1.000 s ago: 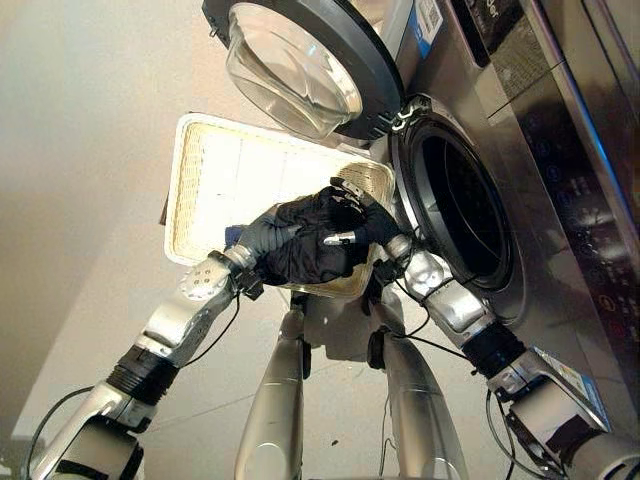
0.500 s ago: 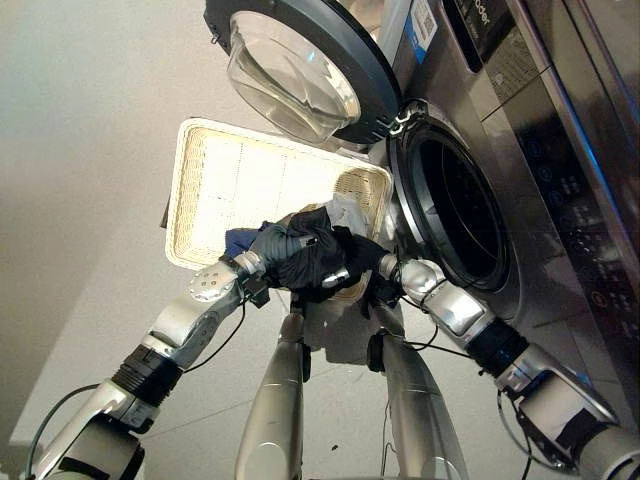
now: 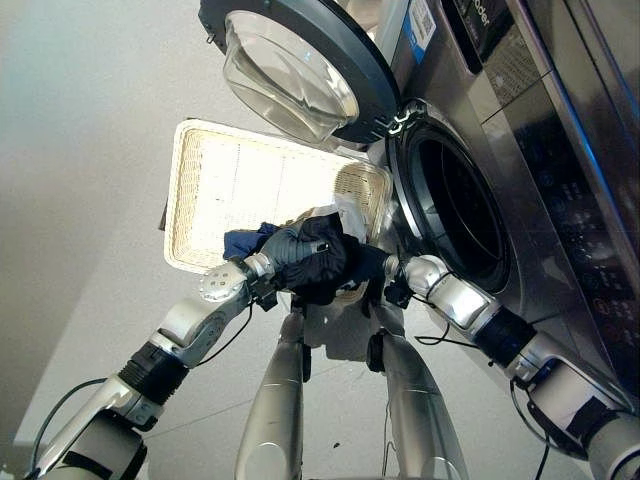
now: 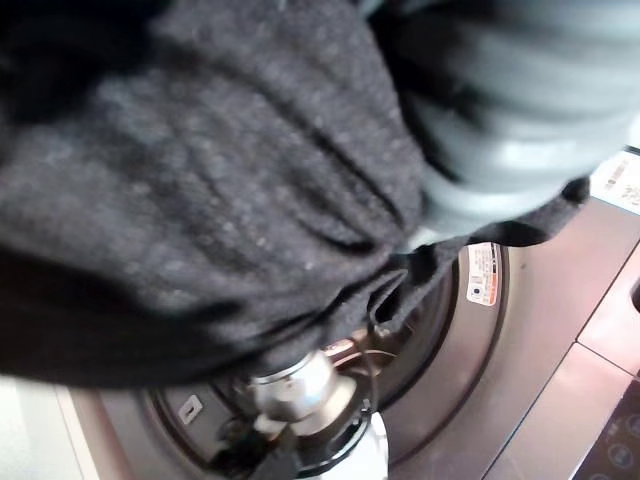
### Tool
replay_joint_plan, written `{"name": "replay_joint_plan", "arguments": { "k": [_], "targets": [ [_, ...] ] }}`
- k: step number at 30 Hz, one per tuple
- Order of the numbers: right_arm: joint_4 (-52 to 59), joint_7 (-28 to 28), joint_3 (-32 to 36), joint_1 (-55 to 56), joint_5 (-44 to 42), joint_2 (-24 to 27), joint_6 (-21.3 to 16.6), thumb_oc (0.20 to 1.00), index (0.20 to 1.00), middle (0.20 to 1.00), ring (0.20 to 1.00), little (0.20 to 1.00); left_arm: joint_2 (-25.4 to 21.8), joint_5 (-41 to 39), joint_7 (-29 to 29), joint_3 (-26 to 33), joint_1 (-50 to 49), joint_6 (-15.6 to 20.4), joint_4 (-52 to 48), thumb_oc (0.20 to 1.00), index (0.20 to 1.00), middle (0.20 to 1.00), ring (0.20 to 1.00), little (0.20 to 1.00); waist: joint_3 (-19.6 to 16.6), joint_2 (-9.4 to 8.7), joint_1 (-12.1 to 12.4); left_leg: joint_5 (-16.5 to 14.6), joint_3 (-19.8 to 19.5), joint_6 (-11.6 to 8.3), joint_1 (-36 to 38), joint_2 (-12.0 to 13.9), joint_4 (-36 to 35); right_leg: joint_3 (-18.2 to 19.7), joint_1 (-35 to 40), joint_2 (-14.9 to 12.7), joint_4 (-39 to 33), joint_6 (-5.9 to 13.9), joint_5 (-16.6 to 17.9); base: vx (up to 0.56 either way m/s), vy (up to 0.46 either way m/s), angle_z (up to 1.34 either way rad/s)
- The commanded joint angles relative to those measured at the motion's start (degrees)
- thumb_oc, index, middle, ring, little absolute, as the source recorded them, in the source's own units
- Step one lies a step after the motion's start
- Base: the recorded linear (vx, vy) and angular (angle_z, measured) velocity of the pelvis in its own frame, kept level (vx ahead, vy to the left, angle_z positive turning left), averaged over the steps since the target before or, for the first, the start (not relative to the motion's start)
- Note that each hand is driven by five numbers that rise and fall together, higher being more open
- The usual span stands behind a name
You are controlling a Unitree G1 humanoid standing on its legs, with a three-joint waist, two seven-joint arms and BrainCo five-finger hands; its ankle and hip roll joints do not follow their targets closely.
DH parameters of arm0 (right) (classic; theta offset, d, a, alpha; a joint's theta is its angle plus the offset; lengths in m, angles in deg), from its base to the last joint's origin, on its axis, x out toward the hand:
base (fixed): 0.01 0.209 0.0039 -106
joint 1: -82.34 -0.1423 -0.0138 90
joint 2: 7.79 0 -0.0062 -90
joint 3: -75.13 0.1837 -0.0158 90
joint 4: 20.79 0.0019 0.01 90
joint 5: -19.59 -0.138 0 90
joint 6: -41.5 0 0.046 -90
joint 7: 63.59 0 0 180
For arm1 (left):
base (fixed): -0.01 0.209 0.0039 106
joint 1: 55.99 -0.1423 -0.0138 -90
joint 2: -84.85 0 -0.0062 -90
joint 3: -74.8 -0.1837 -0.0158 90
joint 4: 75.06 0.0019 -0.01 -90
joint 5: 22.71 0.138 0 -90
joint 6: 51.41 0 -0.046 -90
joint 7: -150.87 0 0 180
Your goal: Put the clothes into the washing machine.
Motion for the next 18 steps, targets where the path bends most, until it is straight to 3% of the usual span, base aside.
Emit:
{"name": "replay_joint_plan", "arguments": {
  "k": [1, 6, 7, 9, 10, 11, 12, 15, 18],
  "targets": [
    [1.6, 3.8, -0.7, 1.4, -8.5, -5.4, -3.1, 0.2, 0.2, 0.2, 0.2, 0.2, 7.9, -5.6, 2.5, -1.6, 1.6, 5.5, -7.8, 0.2, 0.2, 0.2, 0.2, 0.2, -1.4, 3.07, -2.1, -0.5, 2.0, 1.85, -3.0, -3.2, 0.9, -1.2, 0.2, -2.0, 0.7, 7.02, -2.6, 0.0, 0.054, -0.12],
    [0.9, 4.7, 1.1, 4.5, -14.8, -6.4, -2.5, 0.2, 0.2, 0.2, 0.2, 0.2, 9.5, -6.3, 0.5, -2.1, -0.1, 8.7, -5.7, 0.2, 0.2, 0.2, 0.2, 0.2, -1.4, 3.22, -2.8, -0.5, 2.5, 1.91, -3.1, -3.1, 0.5, -0.7, -0.2, -1.7, 0.5, 6.94, -2.6, 0.01, 0.025, -0.14],
    [0.6, 4.9, 1.6, 5.4, -17.3, -6.8, -2.5, 0.2, 0.2, 0.2, 0.2, 0.2, 10.1, -5.1, -2.7, -2.3, -0.8, 9.8, -4.8, 0.41, 0.41, 0.41, 0.41, 0.41, -1.4, 3.22, -3.0, -0.8, 2.6, 1.91, -2.7, -3.0, 0.5, -0.6, 0.0, -1.6, 0.5, 6.95, -2.9, 0.02, 0.001, -0.06],
    [0.6, 4.9, 1.6, 5.4, -17.3, -6.8, -2.5, 0.2, 0.2, 0.2, 0.2, 0.2, 10.1, -5.1, -2.7, -2.3, -0.8, 9.8, -4.8, 0.41, 0.41, 0.41, 0.41, 0.41, -1.4, 3.22, -3.0, -0.8, 2.6, 1.91, -2.7, -3.0, 0.5, -0.6, 0.0, -1.6, 0.5, 6.95, -2.9, 0.0, 0.0, -0.03],
    [0.5, 5.0, 1.8, 5.3, -17.8, -6.9, -2.5, 0.2, 0.2, 0.2, 0.2, 0.2, 10.1, -4.7, -3.7, -2.2, -0.6, 10.3, -4.6, 0.561, 0.561, 0.561, 0.561, 0.561, -1.4, 3.2, -3.1, -0.5, 2.6, 1.91, -3.1, -3.0, 0.5, -0.5, -0.3, -1.6, 0.4, 6.93, -2.6, 0.02, -0.028, -0.07],
    [-0.5, 5.7, 3.4, 6.0, -22.4, -7.9, -2.1, 0.2, 0.2, 0.2, 0.2, 0.2, 11.2, -3.7, -15.9, -1.4, -1.3, 13.1, -1.8, 1.0, 1.0, 1.0, 1.0, 1.0, -1.4, 3.18, -3.1, -0.4, 2.7, 1.93, -3.4, -3.0, 0.6, -0.5, -0.5, -1.4, 0.5, 6.81, -2.6, 0.04, -0.052, -0.08],
    [-1.4, 5.9, 4.2, 6.5, -22.7, -8.4, -2.1, 0.2, 0.2, 0.2, 0.2, 0.2, 12.4, -1.8, -22.9, -0.4, -2.1, 14.9, 0.8, 1.0, 1.0, 1.0, 1.0, 1.0, -1.4, 3.13, -3.0, -0.7, 2.5, 1.91, -3.0, -3.0, 0.6, -0.5, -0.2, -1.3, 0.7, 6.85, -3.1, 0.03, -0.058, -0.03],
    [-2.0, 6.1, 4.8, 6.5, -24.1, -8.5, -2.3, 0.2, 0.2, 0.2, 0.2, 0.2, 13.3, 1.4, -30.5, 0.7, -2.5, 16.8, 3.4, 1.0, 1.0, 1.0, 1.0, 1.0, -1.4, 2.99, -2.9, -0.6, 2.4, 1.98, -3.3, -3.1, 0.7, -0.6, -0.4, -1.1, 0.8, 6.84, -3.1, 0.01, -0.053, -0.02],
    [-4.2, 7.4, 6.9, 5.3, -31.3, -8.9, -2.1, 0.2, 0.2, 0.2, 0.2, 0.2, 13.4, 11.1, -51.0, 3.1, -0.6, 19.4, 11.0, 1.0, 1.0, 1.0, 1.0, 1.0, -1.4, 2.8, -2.9, 0.0, 2.2, 1.89, -4.3, -3.2, 0.8, -0.5, -1.2, -0.9, 1.0, 6.81, -2.9, 0.02, -0.074, 0.0]
  ]
}}
